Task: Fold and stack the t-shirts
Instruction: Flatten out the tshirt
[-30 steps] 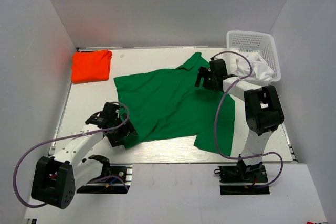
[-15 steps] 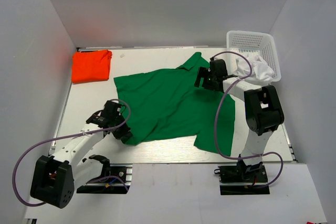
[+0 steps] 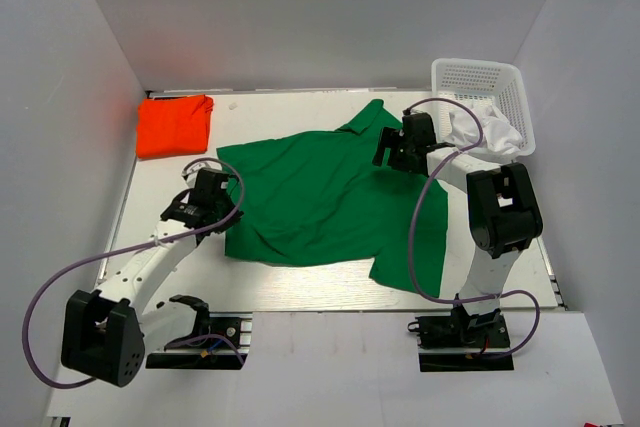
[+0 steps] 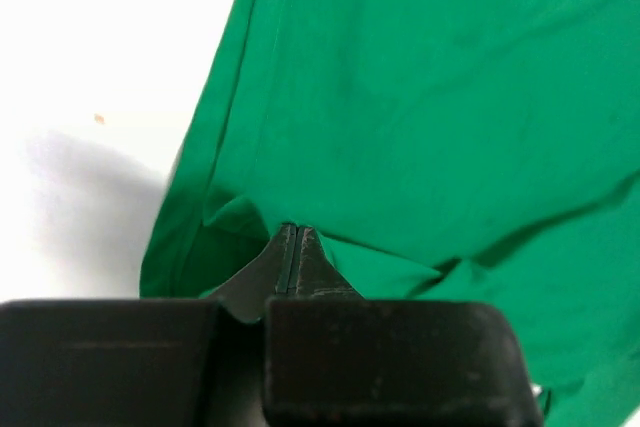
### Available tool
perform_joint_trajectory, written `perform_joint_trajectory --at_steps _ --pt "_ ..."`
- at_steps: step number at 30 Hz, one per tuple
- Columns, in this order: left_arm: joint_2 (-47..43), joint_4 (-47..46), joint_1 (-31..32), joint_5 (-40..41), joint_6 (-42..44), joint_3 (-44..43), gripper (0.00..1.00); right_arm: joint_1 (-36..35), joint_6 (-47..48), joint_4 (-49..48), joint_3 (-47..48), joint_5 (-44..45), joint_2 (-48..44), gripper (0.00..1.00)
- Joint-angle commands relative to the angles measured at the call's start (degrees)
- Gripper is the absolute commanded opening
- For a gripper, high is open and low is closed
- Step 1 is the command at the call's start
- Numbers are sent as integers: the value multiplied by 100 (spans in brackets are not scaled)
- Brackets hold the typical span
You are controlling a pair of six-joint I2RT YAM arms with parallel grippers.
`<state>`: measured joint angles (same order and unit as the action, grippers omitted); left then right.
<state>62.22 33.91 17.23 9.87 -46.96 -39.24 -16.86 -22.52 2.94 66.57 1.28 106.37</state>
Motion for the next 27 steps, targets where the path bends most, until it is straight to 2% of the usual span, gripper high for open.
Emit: perform_joint_trajectory --at_steps 1,4,6,7,8,10,14,18,20,27 --pt "-34 -612 -18 472 248 -102 0 25 29 -92 -47 -31 -283 90" --pt "289 -675 -18 472 301 -215 0 34 46 -48 -21 -40 -248 90" --pt "466 -492 -18 403 301 -390 12 43 55 -57 -38 -31 -239 90" --pt "597 -204 -18 341 301 -522 52 17 64 -39 -21 -14 -257 90" --pt "599 -18 -18 340 232 -575 63 34 64 -39 -21 -22 -257 90" --pt "529 395 -18 340 144 -576 69 43 64 -48 -38 -14 -257 90" --pt "-112 713 -18 288 -199 -163 74 34 81 -39 -38 -31 -231 90" --pt "-596 643 -18 69 -252 215 74 43 73 -57 -12 -75 -196 90" --pt "-544 643 -18 68 -252 373 74 43 64 -65 -12 -66 -169 90" --pt "131 353 52 6 -252 514 61 34 64 -31 41 -268 -64 90"
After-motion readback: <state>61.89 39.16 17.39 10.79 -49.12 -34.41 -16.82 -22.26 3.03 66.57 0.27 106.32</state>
